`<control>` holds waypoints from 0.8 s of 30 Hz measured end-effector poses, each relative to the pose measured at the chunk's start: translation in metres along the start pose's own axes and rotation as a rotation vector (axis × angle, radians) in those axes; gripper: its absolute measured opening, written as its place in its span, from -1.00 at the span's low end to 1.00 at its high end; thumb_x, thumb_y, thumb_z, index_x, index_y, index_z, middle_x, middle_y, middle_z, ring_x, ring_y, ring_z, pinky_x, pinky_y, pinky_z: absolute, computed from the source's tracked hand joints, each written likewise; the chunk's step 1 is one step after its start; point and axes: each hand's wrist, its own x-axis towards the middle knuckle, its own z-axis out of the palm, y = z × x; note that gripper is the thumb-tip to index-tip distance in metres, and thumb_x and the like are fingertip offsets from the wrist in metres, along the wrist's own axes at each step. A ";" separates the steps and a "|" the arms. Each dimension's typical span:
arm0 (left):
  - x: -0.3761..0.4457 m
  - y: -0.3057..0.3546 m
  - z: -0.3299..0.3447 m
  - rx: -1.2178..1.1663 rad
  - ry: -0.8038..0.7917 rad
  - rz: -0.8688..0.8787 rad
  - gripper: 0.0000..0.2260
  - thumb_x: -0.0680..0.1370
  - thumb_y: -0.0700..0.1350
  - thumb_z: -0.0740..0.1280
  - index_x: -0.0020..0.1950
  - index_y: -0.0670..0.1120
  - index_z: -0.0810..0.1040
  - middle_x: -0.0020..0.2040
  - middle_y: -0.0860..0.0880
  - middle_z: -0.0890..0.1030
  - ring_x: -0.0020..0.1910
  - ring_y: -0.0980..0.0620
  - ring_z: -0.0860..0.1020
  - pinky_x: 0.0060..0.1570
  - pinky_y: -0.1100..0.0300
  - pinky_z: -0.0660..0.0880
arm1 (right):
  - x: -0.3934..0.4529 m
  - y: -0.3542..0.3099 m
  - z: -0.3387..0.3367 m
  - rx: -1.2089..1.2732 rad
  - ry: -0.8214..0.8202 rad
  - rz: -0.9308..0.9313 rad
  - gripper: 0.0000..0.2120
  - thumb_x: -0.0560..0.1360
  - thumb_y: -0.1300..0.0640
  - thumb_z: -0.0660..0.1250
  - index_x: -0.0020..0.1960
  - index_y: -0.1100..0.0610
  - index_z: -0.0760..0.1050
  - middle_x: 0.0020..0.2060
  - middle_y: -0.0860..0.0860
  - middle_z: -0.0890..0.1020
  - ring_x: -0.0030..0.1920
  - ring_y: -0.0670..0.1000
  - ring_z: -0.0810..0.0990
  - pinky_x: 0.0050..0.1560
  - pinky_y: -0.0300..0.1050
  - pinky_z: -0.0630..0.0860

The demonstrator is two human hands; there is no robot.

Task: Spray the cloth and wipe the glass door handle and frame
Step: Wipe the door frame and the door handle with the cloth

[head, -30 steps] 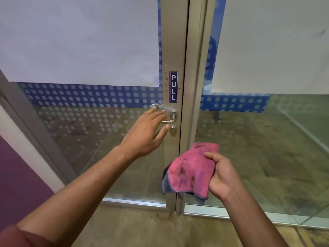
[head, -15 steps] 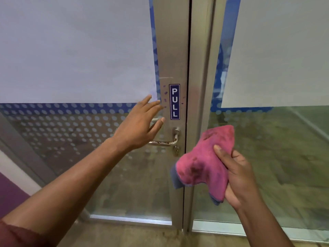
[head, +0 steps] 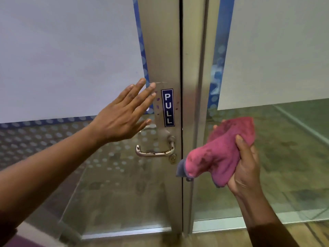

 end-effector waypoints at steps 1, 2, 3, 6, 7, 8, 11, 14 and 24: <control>0.002 -0.009 0.002 0.013 0.004 0.041 -0.37 0.71 0.15 0.03 0.63 -0.24 0.09 0.66 -0.20 0.07 0.66 -0.18 -0.03 0.61 -0.12 0.03 | -0.002 0.004 0.006 0.017 0.037 0.001 -0.56 0.56 0.08 0.30 0.38 0.23 0.45 0.14 0.18 0.63 0.06 0.11 0.67 0.09 0.05 0.64; 0.005 -0.019 0.003 0.024 0.002 0.082 -0.38 0.71 0.15 0.01 0.63 -0.24 0.07 0.66 -0.19 0.03 0.66 -0.18 -0.04 0.62 -0.09 -0.01 | -0.004 0.008 0.013 0.035 0.077 -0.005 -0.45 0.56 0.03 0.30 0.46 0.27 0.33 0.18 0.22 0.59 0.08 0.13 0.66 0.11 0.07 0.63; 0.007 -0.028 0.004 0.034 0.001 0.122 -0.38 0.71 0.15 -0.01 0.64 -0.23 0.06 0.66 -0.18 0.00 0.66 -0.17 -0.06 0.63 -0.06 -0.06 | -0.007 0.012 0.020 0.052 0.120 -0.003 -0.37 0.54 -0.02 0.31 0.50 0.27 0.27 0.19 0.22 0.56 0.08 0.13 0.64 0.15 0.09 0.61; 0.015 -0.055 0.008 0.045 0.034 0.229 -0.39 0.72 0.16 -0.06 0.65 -0.21 0.02 0.65 -0.18 -0.03 0.66 -0.15 -0.07 0.63 -0.02 -0.14 | -0.018 0.029 0.033 0.109 0.170 0.116 -0.31 0.46 -0.14 0.32 0.47 0.21 0.34 0.17 0.18 0.58 0.11 0.16 0.61 0.33 0.32 0.42; 0.017 -0.063 0.010 0.049 0.053 0.264 -0.38 0.72 0.16 -0.06 0.65 -0.22 0.03 0.66 -0.19 -0.01 0.66 -0.17 -0.05 0.63 -0.03 -0.12 | -0.022 0.035 0.036 0.097 0.170 0.156 -0.31 0.45 -0.14 0.34 0.47 0.18 0.35 0.19 0.20 0.59 0.15 0.22 0.61 0.33 0.38 0.39; 0.020 -0.069 0.012 0.059 0.075 0.301 -0.38 0.72 0.16 -0.05 0.65 -0.23 0.05 0.66 -0.21 0.01 0.66 -0.19 -0.02 0.63 -0.06 -0.07 | -0.025 0.040 0.040 0.077 0.161 0.173 -0.32 0.46 -0.10 0.36 0.49 0.16 0.34 0.24 0.23 0.58 0.21 0.26 0.58 0.32 0.41 0.39; 0.026 -0.082 0.017 0.087 0.145 0.381 -0.37 0.72 0.14 0.01 0.65 -0.26 0.07 0.66 -0.25 0.08 0.65 -0.23 0.04 0.62 -0.12 0.05 | -0.033 0.054 0.056 -0.025 0.079 0.100 -0.41 0.47 0.12 0.42 0.46 0.13 0.36 0.18 0.20 0.61 0.15 0.22 0.63 0.22 0.33 0.53; 0.027 -0.085 0.024 0.100 0.194 0.420 -0.36 0.72 0.17 0.00 0.65 -0.26 0.06 0.65 -0.26 0.10 0.65 -0.24 0.06 0.61 -0.14 0.06 | -0.033 0.067 0.078 -0.304 0.000 0.008 -0.54 0.42 0.13 0.48 0.30 0.04 0.51 0.04 0.07 0.72 0.03 0.09 0.71 0.05 0.07 0.65; 0.030 -0.089 0.052 0.160 0.259 0.467 -0.23 0.69 0.26 -0.04 0.66 -0.29 -0.10 0.67 -0.29 -0.04 0.67 -0.23 -0.06 0.63 -0.13 -0.06 | 0.004 0.080 0.123 -1.357 -0.103 -0.338 -0.44 0.57 -0.05 0.35 0.51 0.02 0.28 0.32 0.02 0.59 0.26 -0.03 0.58 0.28 -0.08 0.50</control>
